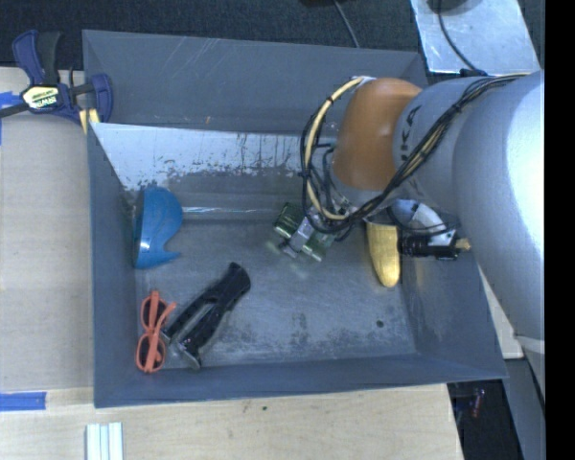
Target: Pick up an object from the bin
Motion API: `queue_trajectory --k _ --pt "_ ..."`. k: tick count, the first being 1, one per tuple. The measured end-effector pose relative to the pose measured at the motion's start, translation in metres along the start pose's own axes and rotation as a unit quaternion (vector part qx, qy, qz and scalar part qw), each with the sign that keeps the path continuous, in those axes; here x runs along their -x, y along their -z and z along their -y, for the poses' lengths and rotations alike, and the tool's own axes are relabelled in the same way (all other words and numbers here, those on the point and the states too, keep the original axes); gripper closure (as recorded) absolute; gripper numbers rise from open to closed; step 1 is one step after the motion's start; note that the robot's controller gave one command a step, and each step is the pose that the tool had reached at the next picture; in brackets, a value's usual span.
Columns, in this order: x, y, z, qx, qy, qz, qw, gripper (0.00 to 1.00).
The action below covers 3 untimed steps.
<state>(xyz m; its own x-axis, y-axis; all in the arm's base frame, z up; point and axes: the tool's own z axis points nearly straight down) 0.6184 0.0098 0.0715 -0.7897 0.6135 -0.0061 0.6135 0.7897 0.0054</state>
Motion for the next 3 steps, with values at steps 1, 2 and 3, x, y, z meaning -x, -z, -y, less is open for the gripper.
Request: queue_trajectory --k 1,2,3 --pt "0.0 0.012 0.001 0.0 0.0 0.0 1.0 1.0" --pt "-0.001 0.057 0.002 -0.002 0.001 -0.0024 1.0 1.0" --pt "0.001 0.08 0.001 -0.001 0.002 -0.0005 1.0 1.0"
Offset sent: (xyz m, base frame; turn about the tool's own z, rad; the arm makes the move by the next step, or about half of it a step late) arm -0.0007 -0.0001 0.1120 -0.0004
